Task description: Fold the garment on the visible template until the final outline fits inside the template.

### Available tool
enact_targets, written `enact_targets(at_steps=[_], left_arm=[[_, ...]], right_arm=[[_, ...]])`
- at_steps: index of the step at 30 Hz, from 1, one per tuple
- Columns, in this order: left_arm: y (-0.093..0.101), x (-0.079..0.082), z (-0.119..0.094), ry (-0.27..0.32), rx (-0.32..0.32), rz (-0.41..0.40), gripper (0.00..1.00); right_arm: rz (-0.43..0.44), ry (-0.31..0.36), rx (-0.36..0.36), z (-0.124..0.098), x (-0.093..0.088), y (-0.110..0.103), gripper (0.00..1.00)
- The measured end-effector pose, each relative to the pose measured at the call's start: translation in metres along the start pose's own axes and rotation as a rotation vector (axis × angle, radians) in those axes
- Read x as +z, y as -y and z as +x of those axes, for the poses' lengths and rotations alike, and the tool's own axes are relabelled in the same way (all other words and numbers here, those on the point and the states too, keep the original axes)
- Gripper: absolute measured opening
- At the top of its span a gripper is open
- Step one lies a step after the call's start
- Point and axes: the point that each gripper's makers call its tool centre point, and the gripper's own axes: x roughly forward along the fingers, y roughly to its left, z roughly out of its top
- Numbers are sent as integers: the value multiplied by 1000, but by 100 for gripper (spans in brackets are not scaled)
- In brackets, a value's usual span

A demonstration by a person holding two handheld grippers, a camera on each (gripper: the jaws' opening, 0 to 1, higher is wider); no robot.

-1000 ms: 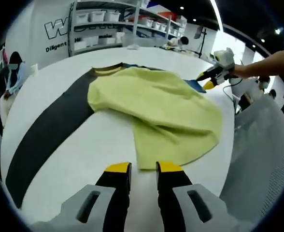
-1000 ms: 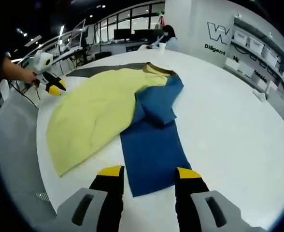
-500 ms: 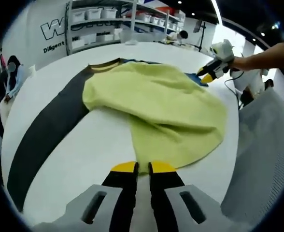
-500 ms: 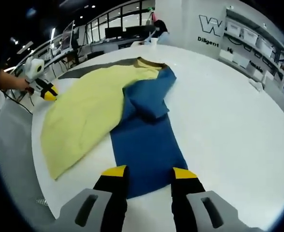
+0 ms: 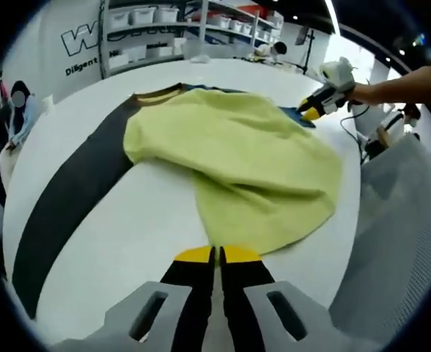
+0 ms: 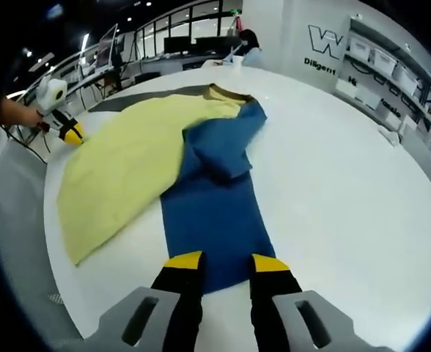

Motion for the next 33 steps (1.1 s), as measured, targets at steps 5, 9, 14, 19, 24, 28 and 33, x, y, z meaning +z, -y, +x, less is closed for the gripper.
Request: enact_targets(at_steps=[5,9,14,19,24,28,33], left_arm=[[2,-4,-8,-10,-9,-29,4],[4,-14,-16,-31,-16,-21,4],[8,-26,-27,-49,-31,-42,4],[14,-42,-36,-74,-45,-61,4],[22,-53,-41,-89,-59,-71,4],[20,-57,-44,-99,-56,-62,4],[16,-60,-48,-112,-52,-70,4]], right_arm=[[-14,3,-9,0,0,3,11],[-38,-14,-36,-1,-2,10,1],[-49,-31,-46,0,-2,15,0],[-71,-48,-59,0,-2,18,0],[-84,-71,-84,-3,-6,25,0],[-110,-106,-118,-10,-13,36,0],[-76,-130,-176,-27,-23,64,0]])
